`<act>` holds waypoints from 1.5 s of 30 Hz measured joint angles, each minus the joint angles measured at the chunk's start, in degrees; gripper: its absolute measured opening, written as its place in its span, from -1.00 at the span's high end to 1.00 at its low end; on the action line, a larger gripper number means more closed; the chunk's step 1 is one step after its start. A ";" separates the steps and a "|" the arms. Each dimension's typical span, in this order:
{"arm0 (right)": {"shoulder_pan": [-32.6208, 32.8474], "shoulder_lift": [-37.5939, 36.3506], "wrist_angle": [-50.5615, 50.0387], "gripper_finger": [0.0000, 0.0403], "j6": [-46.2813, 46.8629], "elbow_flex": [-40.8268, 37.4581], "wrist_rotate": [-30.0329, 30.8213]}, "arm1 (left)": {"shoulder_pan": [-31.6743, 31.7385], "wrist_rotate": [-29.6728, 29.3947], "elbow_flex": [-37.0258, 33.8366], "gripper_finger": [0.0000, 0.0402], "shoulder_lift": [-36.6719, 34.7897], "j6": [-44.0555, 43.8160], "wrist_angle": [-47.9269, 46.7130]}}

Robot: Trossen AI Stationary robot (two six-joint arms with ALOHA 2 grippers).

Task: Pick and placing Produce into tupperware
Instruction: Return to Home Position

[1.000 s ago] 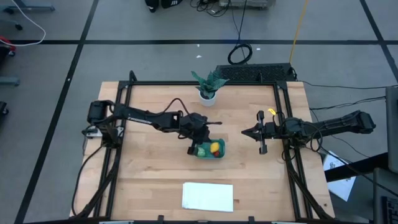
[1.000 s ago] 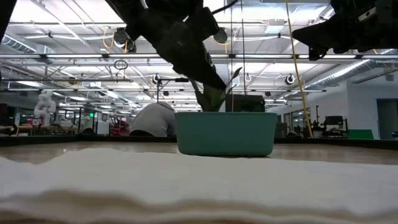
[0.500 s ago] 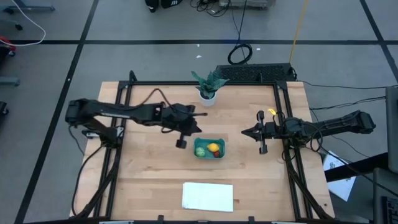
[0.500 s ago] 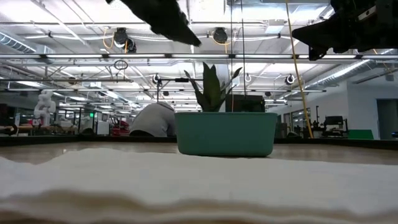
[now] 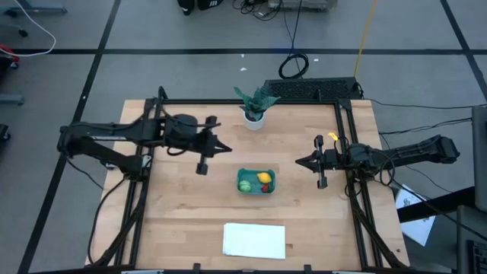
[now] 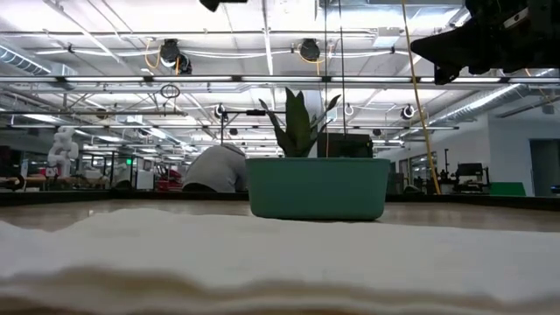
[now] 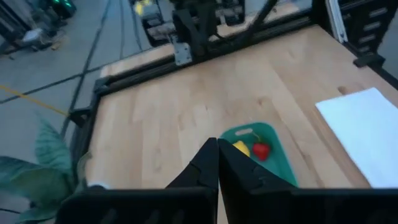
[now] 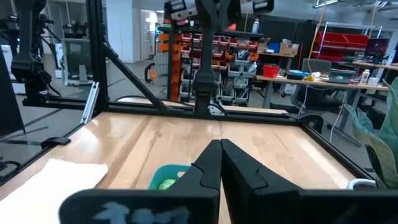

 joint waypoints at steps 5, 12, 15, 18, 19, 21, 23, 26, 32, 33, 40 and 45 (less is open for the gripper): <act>0.00 0.00 0.05 1.00 -0.07 0.00 0.00 | -0.40 -2.35 0.00 0.99 -2.63 -0.16 -0.71; 0.00 -0.13 1.36 1.00 0.00 0.00 0.00 | -1.18 -2.06 -2.16 0.99 -8.27 0.06 -0.35; 0.00 -0.13 1.77 1.00 0.02 0.02 0.00 | -1.16 -2.13 -5.58 0.98 -12.72 -0.30 1.66; 0.00 -0.13 1.93 1.00 0.03 0.00 -0.09 | -1.09 -3.26 -10.46 0.99 -17.88 -2.19 6.72; 0.00 -0.13 2.22 1.00 0.07 0.00 -0.10 | -0.99 -3.34 -12.42 0.99 -19.57 -2.84 8.39; 0.00 -0.13 2.64 1.00 0.07 0.00 -0.15 | -0.88 -3.39 -16.17 0.99 -22.65 -4.36 12.20; 0.00 -0.13 2.64 1.00 0.53 0.00 -0.18 | -0.75 -3.40 -19.34 0.98 -25.44 -5.34 14.42; 0.00 -0.13 2.97 1.00 1.25 0.00 -0.22 | -0.55 -3.46 -22.95 0.99 -28.96 -6.38 16.41; 0.02 -0.15 4.36 1.00 1.25 0.00 -2.02 | -0.55 -4.56 -29.78 0.99 -35.50 -7.46 20.41; 0.02 -0.15 4.61 1.00 1.25 0.00 -2.21 | -0.55 -4.99 -30.89 0.99 -36.43 -7.91 21.32; 0.02 -0.13 4.68 1.00 1.19 0.00 -4.62 | -0.55 -5.72 -39.50 0.99 -42.22 -8.35 28.65; 0.02 -0.13 4.71 1.00 1.31 0.00 -4.92 | -0.44 -4.60 -44.46 0.99 -44.73 -10.11 33.40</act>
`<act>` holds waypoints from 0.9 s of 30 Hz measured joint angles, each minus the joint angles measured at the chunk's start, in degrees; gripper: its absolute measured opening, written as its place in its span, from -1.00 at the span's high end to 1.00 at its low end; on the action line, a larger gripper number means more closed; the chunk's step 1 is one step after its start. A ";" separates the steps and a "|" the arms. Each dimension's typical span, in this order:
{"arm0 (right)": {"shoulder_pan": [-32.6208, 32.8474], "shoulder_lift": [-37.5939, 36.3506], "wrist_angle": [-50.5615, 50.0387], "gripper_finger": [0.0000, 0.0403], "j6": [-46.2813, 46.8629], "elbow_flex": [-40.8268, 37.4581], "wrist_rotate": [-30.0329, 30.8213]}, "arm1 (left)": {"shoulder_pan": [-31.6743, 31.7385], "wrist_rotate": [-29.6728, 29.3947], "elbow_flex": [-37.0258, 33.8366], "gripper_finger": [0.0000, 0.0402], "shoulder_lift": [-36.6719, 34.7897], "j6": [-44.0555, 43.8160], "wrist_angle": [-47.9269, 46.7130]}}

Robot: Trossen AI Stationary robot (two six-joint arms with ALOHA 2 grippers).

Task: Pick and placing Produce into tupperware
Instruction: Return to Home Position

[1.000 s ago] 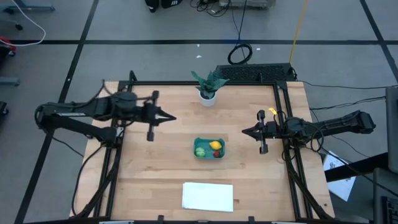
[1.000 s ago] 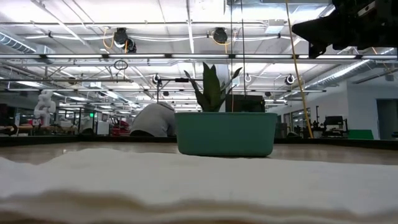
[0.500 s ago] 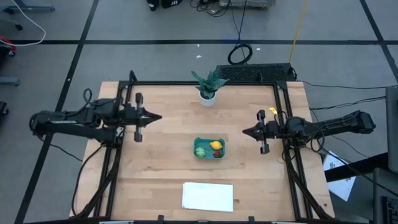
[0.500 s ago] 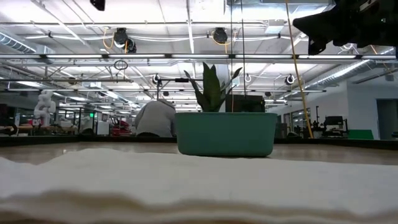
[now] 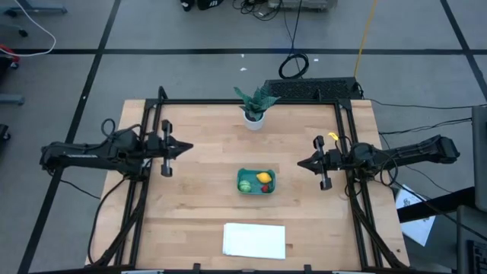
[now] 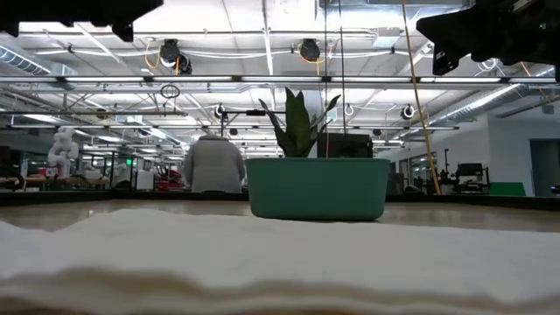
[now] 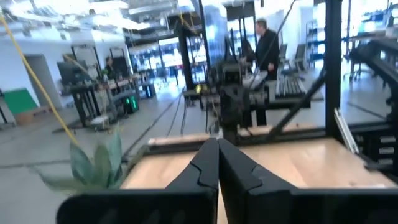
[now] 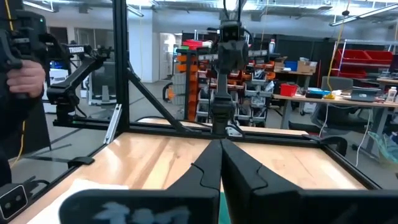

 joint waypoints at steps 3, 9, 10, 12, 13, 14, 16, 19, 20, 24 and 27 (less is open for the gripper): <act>0.00 0.00 -0.01 1.00 0.00 0.00 -0.02 | 0.00 -0.10 -1.35 0.99 -0.70 -0.23 -0.64; 0.00 -0.02 -0.14 1.00 0.21 0.01 -0.02 | 0.00 -4.84 -2.49 0.99 -1.47 -0.49 -2.82; 0.00 -0.02 -0.35 1.00 0.22 0.00 -0.02 | 0.00 -5.13 -2.49 0.99 -1.47 -0.64 -3.21; 0.00 0.00 -0.70 1.00 0.22 0.00 -0.02 | 0.00 -5.27 -2.49 0.98 -1.55 -0.66 -3.56; 0.00 0.00 -0.77 1.00 0.23 0.00 -0.02 | 0.00 -5.27 -2.49 0.99 -1.71 -0.73 -3.66; 0.00 -0.02 -0.75 1.00 0.22 0.00 -0.02 | 0.00 -5.36 -2.49 0.99 -1.87 -0.88 -3.89; 0.00 -0.02 -0.81 1.00 0.24 0.00 -0.02 | 0.00 -6.52 -2.49 0.99 -2.02 -1.30 -4.81; 0.00 -0.02 -0.84 1.00 1.13 0.00 0.10 | 0.00 -9.11 -2.49 0.98 -2.74 -1.83 -6.91; -0.05 -0.02 -0.84 1.00 1.67 0.00 0.16 | 0.00 -10.13 -2.49 0.99 -2.99 -2.19 -7.69; -0.07 -0.02 -0.86 1.00 2.19 0.01 0.28 | -0.02 -11.06 -2.49 0.98 -3.44 -2.91 -9.43; -0.06 -0.02 -0.91 1.00 3.26 0.01 1.71 | -0.02 -11.09 -2.49 0.99 -3.44 -3.37 -10.91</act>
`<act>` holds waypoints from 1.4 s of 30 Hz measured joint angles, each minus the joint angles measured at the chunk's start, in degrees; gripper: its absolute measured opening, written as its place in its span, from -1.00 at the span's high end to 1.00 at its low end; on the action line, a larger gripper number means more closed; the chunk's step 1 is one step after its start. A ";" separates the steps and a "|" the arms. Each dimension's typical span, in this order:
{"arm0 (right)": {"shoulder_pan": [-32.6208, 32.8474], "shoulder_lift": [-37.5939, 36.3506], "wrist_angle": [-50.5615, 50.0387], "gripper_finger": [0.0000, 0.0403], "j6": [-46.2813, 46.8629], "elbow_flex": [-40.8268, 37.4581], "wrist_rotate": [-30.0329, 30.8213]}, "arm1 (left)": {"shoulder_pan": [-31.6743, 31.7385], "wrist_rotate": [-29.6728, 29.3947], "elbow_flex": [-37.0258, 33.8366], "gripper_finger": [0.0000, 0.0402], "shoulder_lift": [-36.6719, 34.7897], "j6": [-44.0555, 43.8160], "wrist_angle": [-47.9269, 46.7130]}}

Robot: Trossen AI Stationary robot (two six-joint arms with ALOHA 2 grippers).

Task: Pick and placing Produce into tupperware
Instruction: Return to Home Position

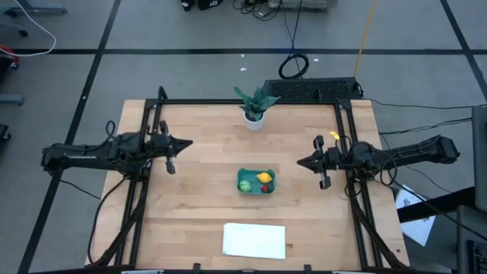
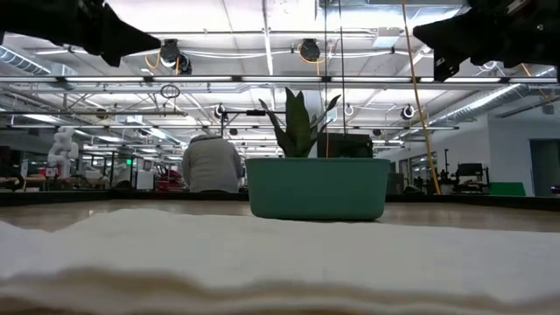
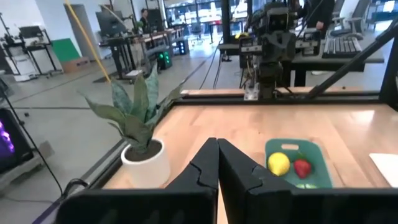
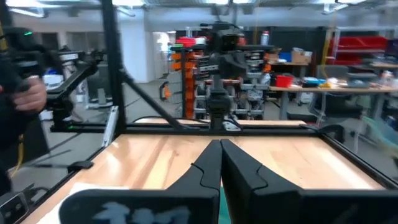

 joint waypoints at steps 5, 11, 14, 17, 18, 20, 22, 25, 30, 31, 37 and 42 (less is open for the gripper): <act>-0.05 -0.63 -2.62 1.00 0.75 -0.01 3.13 | 0.00 -0.13 -1.03 0.98 0.00 -0.43 -0.04; -0.05 -0.66 -3.36 1.00 0.18 -0.01 3.07 | 0.00 1.50 -5.98 0.98 -0.63 0.40 5.75; -0.01 -0.66 -3.38 1.00 0.20 -0.01 3.01 | 0.00 3.35 -8.60 0.97 -2.00 0.62 8.79; 0.00 -0.66 -3.38 1.00 0.13 -0.01 2.98 | 0.00 3.38 -9.70 0.99 -3.82 1.00 9.20; 0.00 -0.66 -3.38 1.00 0.05 -0.01 2.98 | 0.00 3.38 -9.94 0.99 -4.30 1.00 9.20; 0.00 -0.66 -3.38 1.00 0.04 -0.01 2.98 | 0.00 3.40 -10.32 0.97 -5.00 0.98 9.11; 0.00 -0.66 -3.38 1.00 0.04 0.00 2.96 | 0.00 4.18 -10.54 0.97 -5.50 1.27 8.76; 0.00 -0.66 -3.50 1.00 0.04 -0.01 2.95 | 0.00 4.92 -10.99 0.99 -5.94 1.44 8.76; 0.00 -0.66 -4.30 1.00 0.04 0.00 2.94 | 0.00 5.23 -11.30 0.98 -5.92 1.63 8.36; 0.00 -0.66 -4.37 1.00 0.04 -0.01 2.94 | 0.00 5.54 -11.30 0.99 -5.92 1.67 8.21; 0.00 -0.66 -4.48 1.00 0.04 0.01 2.94 | 0.00 9.97 -11.30 0.96 -5.92 2.37 8.07; 0.00 -0.66 -4.46 1.00 0.13 -0.01 2.94 | 0.00 10.95 -11.30 0.99 -5.92 1.97 7.64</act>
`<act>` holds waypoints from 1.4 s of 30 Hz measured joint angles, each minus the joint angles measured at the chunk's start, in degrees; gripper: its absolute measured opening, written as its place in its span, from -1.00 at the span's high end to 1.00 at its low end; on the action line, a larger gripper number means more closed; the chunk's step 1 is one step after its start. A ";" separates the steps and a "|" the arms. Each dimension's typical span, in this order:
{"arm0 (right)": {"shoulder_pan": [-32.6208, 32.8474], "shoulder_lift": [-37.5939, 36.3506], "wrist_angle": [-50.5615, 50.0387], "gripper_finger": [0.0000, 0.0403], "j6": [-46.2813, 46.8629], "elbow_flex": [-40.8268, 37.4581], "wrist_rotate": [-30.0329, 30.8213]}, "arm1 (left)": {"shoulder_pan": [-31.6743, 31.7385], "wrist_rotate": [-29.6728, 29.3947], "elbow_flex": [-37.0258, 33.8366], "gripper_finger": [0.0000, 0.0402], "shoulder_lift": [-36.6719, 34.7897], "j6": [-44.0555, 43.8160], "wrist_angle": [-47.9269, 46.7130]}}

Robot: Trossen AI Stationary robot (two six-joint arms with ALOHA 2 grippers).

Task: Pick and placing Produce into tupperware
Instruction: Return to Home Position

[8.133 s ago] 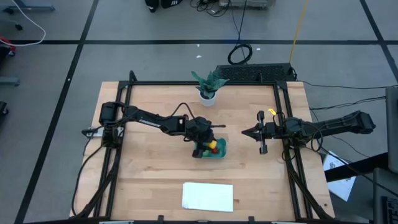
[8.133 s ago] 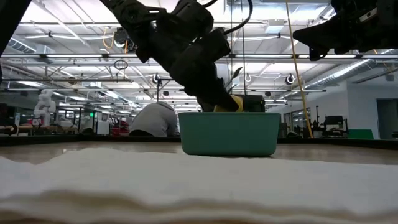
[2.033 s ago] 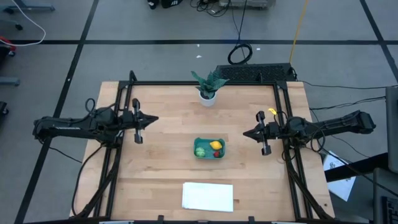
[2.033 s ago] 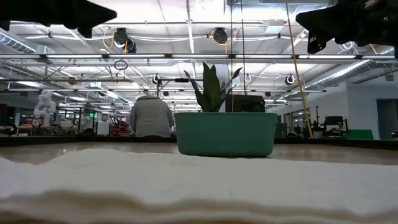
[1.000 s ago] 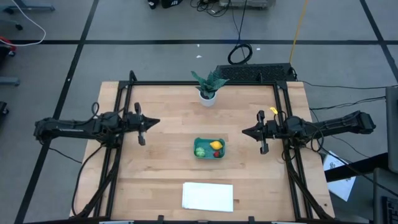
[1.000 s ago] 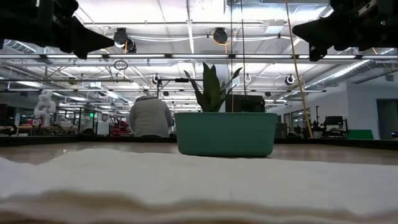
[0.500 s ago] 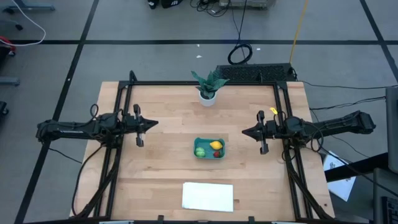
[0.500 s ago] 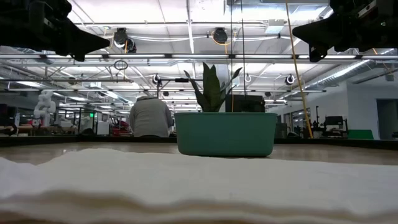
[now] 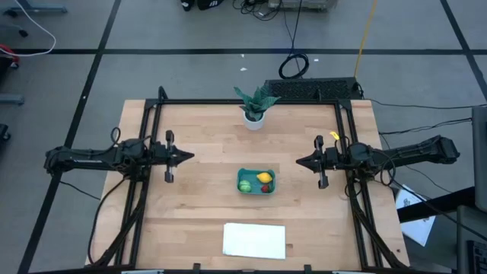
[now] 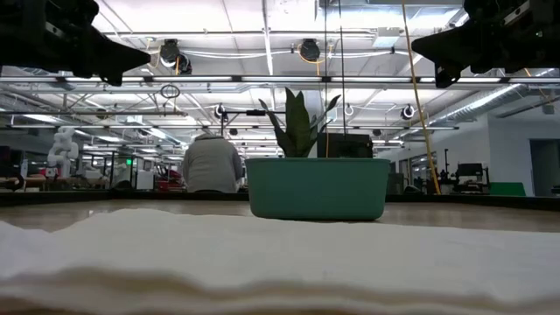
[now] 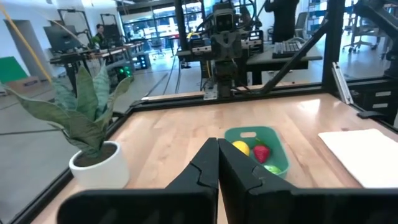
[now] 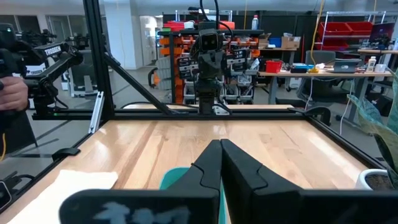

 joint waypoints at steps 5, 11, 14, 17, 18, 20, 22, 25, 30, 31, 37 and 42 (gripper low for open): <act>0.00 0.00 0.07 1.00 0.05 0.00 0.00 | 0.00 0.03 0.00 0.92 0.00 -0.20 -1.26; 0.00 0.00 0.16 1.00 0.09 0.00 0.00 | 0.00 0.03 0.00 0.86 0.00 -0.34 -1.36; 0.00 0.00 0.18 1.00 0.09 0.01 0.00 | 0.00 0.02 0.00 0.87 0.02 -0.88 -1.15; 0.00 0.00 0.18 1.00 0.05 0.00 0.00 | 0.00 0.02 0.00 0.89 0.02 -1.03 -0.82; 0.00 0.00 0.18 1.00 0.05 0.00 0.00 | 0.00 0.01 0.00 0.91 0.02 -1.05 -0.78; 0.00 0.00 0.18 1.00 0.02 0.00 0.00 | 0.00 0.01 0.00 0.93 0.02 -1.09 -0.81; 0.00 0.00 0.19 1.00 -0.05 0.00 0.00 | 0.00 0.02 0.00 0.96 0.02 -1.21 -0.80; 0.00 0.00 0.23 1.00 -0.73 0.00 0.00 | 0.00 -0.02 0.00 0.99 0.02 -1.20 -0.82; 0.00 0.00 0.23 1.00 -3.21 0.00 0.00 | 0.00 -0.05 0.00 0.93 0.02 -0.74 -0.82; 0.00 0.01 0.23 1.00 -3.19 0.00 0.00 | 0.00 -0.05 0.00 0.92 0.08 -0.75 -0.79; 0.00 0.00 0.21 1.00 -3.21 0.00 0.00 | 0.00 -0.08 0.00 0.86 0.11 -0.68 -0.74; 0.00 0.00 0.18 1.00 -1.61 0.00 0.02 | 0.00 -0.10 0.00 0.89 0.11 -0.53 -0.73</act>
